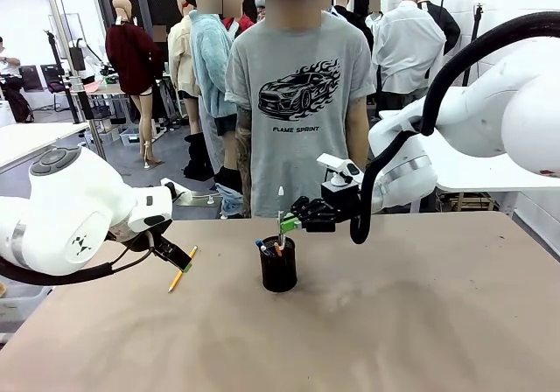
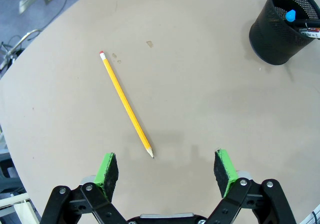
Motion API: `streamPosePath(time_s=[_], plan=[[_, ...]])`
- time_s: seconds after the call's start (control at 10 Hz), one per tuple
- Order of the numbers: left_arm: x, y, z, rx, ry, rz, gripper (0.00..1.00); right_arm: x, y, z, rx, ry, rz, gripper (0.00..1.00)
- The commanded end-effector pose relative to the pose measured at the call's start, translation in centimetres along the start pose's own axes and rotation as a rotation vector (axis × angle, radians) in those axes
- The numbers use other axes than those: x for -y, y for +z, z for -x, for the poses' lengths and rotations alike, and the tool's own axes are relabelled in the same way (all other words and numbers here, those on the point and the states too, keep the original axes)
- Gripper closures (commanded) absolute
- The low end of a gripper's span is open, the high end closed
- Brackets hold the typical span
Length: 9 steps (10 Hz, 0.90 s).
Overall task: Place the pens into the pen holder.
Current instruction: Pick up a writing instrument from the table and place it into the Pen holder.
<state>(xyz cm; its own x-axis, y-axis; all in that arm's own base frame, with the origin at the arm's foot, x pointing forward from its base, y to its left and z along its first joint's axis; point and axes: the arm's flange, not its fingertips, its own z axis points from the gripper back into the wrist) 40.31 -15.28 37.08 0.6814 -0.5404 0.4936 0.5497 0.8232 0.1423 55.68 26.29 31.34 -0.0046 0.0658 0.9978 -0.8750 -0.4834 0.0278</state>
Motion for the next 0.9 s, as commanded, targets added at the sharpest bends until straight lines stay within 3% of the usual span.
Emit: streamPosePath(time_s=[0.0,0.8], plan=[[-0.2,0.1,0.1,0.002,0.005,0.001,0.00,2.0,-0.1,0.2,-0.065,-0.026,0.031,1.00],[-0.2,0.1,0.1,0.002,0.005,0.001,0.00,2.8,-0.1,1.2,-0.154,-0.084,0.055,1.00]])
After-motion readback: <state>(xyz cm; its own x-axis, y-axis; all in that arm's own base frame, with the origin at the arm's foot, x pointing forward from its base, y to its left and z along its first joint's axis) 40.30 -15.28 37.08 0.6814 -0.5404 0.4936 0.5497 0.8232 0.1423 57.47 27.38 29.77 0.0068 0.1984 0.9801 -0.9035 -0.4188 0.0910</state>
